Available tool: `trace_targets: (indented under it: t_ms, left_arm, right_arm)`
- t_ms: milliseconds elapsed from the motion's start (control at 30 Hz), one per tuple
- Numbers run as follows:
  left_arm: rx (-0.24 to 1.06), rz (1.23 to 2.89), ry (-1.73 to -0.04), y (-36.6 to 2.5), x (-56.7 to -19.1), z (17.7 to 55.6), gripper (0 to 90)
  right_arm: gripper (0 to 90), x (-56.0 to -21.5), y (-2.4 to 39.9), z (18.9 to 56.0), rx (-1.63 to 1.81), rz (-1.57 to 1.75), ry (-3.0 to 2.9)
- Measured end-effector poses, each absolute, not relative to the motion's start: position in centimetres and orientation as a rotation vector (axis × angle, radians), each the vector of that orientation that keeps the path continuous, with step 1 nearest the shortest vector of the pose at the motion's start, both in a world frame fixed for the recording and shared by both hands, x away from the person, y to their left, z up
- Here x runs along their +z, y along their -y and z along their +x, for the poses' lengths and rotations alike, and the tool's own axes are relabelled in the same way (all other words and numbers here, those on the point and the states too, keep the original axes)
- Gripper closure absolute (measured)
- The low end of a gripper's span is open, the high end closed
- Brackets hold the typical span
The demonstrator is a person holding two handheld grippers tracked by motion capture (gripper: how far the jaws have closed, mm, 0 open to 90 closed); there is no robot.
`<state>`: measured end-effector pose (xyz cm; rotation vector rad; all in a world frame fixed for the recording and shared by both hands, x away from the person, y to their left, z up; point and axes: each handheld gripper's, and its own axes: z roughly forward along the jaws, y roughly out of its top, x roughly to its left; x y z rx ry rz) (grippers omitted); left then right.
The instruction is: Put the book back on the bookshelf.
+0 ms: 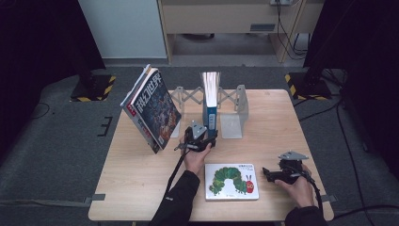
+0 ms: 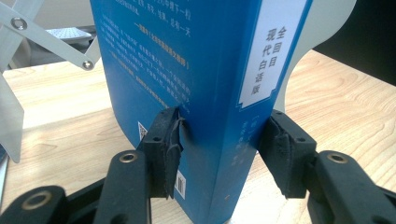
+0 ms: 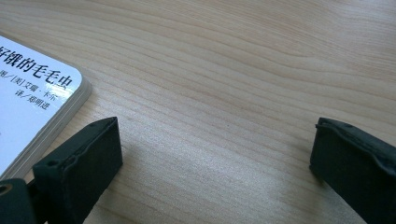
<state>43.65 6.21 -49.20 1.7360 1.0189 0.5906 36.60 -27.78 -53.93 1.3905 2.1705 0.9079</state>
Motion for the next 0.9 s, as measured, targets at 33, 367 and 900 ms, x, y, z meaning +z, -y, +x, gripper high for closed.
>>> trace_targets:
  t_ms: [33,367,900]
  left_arm:
    - [0.593,1.739,-1.013,-6.31,-49.16,43.69,49.5]
    - [0.596,1.770,-1.002,-6.63,-48.85,43.79,50.4]
    - [0.565,1.733,-1.007,-6.92,-49.25,43.40,46.7]
  right_arm:
    - [2.6,-53.93,27.79,36.60,0.908,1.390,-2.170]
    - [2.5,-53.93,27.77,36.60,0.909,1.393,-2.170]
    - [2.5,-53.93,27.78,36.59,0.908,1.392,-2.171]
